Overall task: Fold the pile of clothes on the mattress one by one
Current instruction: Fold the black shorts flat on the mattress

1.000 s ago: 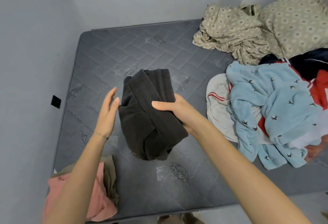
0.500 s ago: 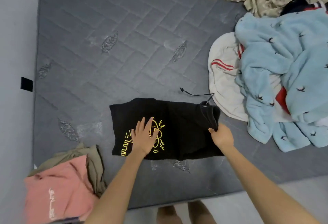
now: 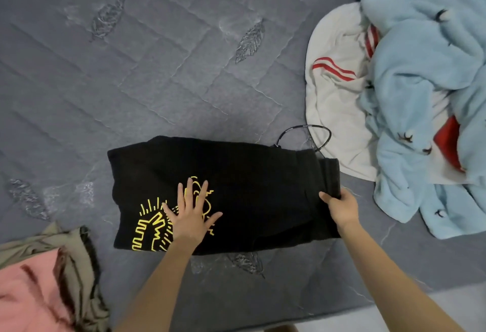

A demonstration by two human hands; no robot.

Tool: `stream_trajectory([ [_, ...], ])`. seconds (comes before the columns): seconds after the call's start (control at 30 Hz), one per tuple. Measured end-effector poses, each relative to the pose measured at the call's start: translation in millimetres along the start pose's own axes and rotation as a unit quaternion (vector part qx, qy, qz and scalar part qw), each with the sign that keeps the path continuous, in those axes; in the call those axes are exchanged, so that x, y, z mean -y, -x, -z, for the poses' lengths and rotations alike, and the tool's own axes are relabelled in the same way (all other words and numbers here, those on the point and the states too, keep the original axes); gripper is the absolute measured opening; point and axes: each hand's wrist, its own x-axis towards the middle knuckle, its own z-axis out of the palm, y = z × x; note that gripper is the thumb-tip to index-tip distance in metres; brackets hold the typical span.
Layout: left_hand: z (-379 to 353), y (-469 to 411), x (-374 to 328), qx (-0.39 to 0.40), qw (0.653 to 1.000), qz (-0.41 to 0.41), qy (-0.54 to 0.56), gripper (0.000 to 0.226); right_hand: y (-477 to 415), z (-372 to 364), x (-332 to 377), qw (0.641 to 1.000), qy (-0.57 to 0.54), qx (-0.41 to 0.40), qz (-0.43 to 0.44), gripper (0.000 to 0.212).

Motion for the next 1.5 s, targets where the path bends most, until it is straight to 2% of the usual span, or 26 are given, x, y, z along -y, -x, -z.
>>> stream_trajectory([
  [0.17,3.8,5.3,-17.5,-0.057,0.997,-0.013,0.041,0.081,-4.5,-8.7,-9.2,1.0,0.024,-0.009,0.001,0.038],
  [0.23,14.0,11.0,-41.2,-0.115,0.986,-0.066,0.1,0.075,-1.4,-6.1,-7.4,1.0,0.019,0.004,0.014,0.047],
  [0.33,32.5,22.8,-88.5,-0.165,0.939,-0.173,0.249,0.042,6.5,0.1,-1.4,0.998,0.031,0.038,0.039,0.051],
  [0.37,41.4,29.4,-105.5,-0.139,0.921,-0.18,0.316,0.035,10.4,2.2,2.5,0.997,0.032,0.045,0.047,0.046],
  [0.47,66.0,54.2,-144.0,0.013,0.864,-0.142,0.482,0.029,31.3,4.5,19.0,0.993,-0.002,0.069,0.091,0.021],
  [0.53,74.1,66.8,-155.0,0.084,0.803,-0.104,0.581,0.028,51.9,2.2,31.1,0.982,-0.05,0.115,0.138,0.016],
  [0.63,84.7,76.5,-143.7,0.119,0.693,-0.042,0.71,0.041,85.1,-8.4,42.1,0.945,-0.092,0.252,0.186,0.034],
  [0.7,88.8,73.8,-122.9,0.119,0.658,0.004,0.744,0.044,102.3,-22.8,42.3,0.915,-0.053,0.352,0.189,0.046],
  [0.77,87.5,68.8,-98.0,0.138,0.638,0.044,0.756,0.048,112.1,-40.1,40.4,0.892,-0.003,0.411,0.19,0.047],
  [0.87,75.0,61.8,-65.5,0.119,0.655,0.08,0.742,0.038,119.2,-64.3,41.0,0.894,0.036,0.392,0.215,0.039],
  [0.93,67.6,59.6,-45.2,0.075,0.662,0.064,0.743,0.03,120.6,-76.0,41.0,0.911,0.058,0.289,0.288,0.037],
  [0.97,65.5,59.4,-33.7,0.059,0.662,0.047,0.746,0.029,120.4,-80.0,41.7,0.908,0.089,0.226,0.34,0.038],
  [1.03,65.1,61.1,-4.2,0.03,0.664,0.029,0.747,0.03,118.6,-88.0,41.7,0.88,0.159,0.146,0.423,0.044],
  [1.13,65.2,65.1,54.3,-0.023,0.677,0.032,0.735,0.03,119.3,-107.2,39.9,0.853,0.253,0.147,0.433,0.061],
  [1.23,61.3,60.9,109.1,-0.089,0.707,0.056,0.699,0.023,128.7,-140.3,36.1,0.818,0.324,0.177,0.44,0.068],
  [1.33,51.7,46.5,146.1,-0.133,0.766,0.096,0.622,0.027,135.4,-179.8,30.0,0.773,0.398,0.185,0.458,0.072],
  [1.4,43.8,39.9,157.0,-0.135,0.827,0.103,0.536,0.05,137.6,-204.9,24.9,0.751,0.443,0.179,0.457,0.075],
  [1.47,33.6,35.5,158.7,-0.179,0.91,0.101,0.361,0.075,136.2,-225.7,17.4,0.741,0.476,0.166,0.443,0.076],
  [1.5,29.1,34.2,155.6,-0.208,0.94,0.081,0.259,0.077,133.8,-233.6,13.9,0.738,0.491,0.158,0.434,0.077],
])
